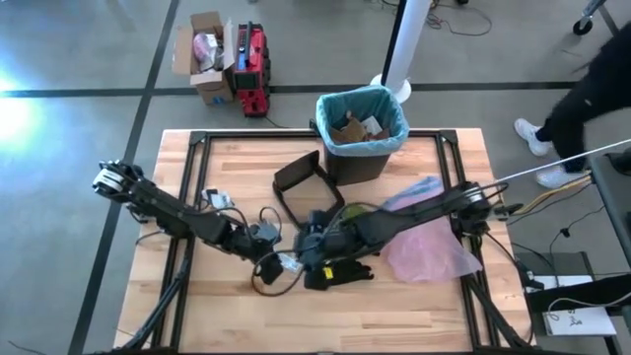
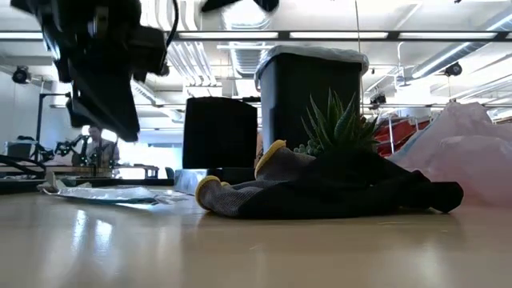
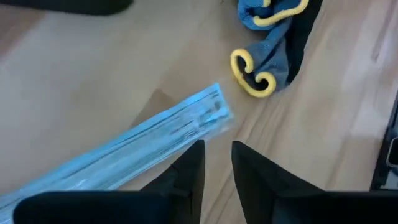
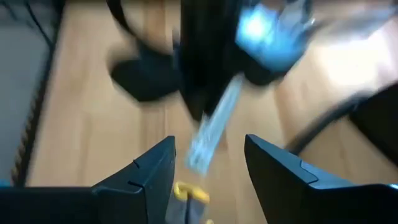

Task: Place trash/remove bag and relplace
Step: Put the plastic packaging into the trash bin

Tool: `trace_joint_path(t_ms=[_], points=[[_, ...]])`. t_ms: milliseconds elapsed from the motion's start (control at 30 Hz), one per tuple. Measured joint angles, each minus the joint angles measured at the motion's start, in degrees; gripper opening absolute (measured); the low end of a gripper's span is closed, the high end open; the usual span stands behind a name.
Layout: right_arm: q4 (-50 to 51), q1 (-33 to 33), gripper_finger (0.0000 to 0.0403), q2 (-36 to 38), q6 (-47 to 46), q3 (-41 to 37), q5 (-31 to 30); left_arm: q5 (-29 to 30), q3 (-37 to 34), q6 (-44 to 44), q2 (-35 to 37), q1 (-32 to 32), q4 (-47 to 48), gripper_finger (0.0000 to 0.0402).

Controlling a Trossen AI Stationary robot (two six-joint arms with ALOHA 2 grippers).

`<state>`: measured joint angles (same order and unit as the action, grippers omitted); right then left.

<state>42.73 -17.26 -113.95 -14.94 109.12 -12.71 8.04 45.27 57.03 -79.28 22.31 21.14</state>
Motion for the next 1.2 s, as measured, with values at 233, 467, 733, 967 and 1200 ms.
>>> trace_joint_path(t_ms=[233,467,733,967,1200], points=[[2.3,0.0,0.0191,-7.3,2.0,0.0,2.8,2.0,1.9,-0.4,4.5,-0.4,23.3,0.0067],[0.1,0.3,0.0192,-12.2,1.5,0.0,3.3,0.7,-8.4,6.8,6.3,-0.2,17.5,0.0062],[-6.2,0.8,0.0193,-17.8,-2.9,0.0,3.8,-4.4,-20.2,14.1,3.8,0.0,-5.5,0.0063],[-8.2,2.3,0.0193,-22.5,-9.3,0.1,3.7,-4.3,-21.4,15.6,4.1,0.4,-8.0,0.0062],[-8.6,2.4,0.0197,-22.4,-10.9,0.2,3.7,-4.2,-21.6,15.7,4.2,0.8,-8.7,0.0061]])
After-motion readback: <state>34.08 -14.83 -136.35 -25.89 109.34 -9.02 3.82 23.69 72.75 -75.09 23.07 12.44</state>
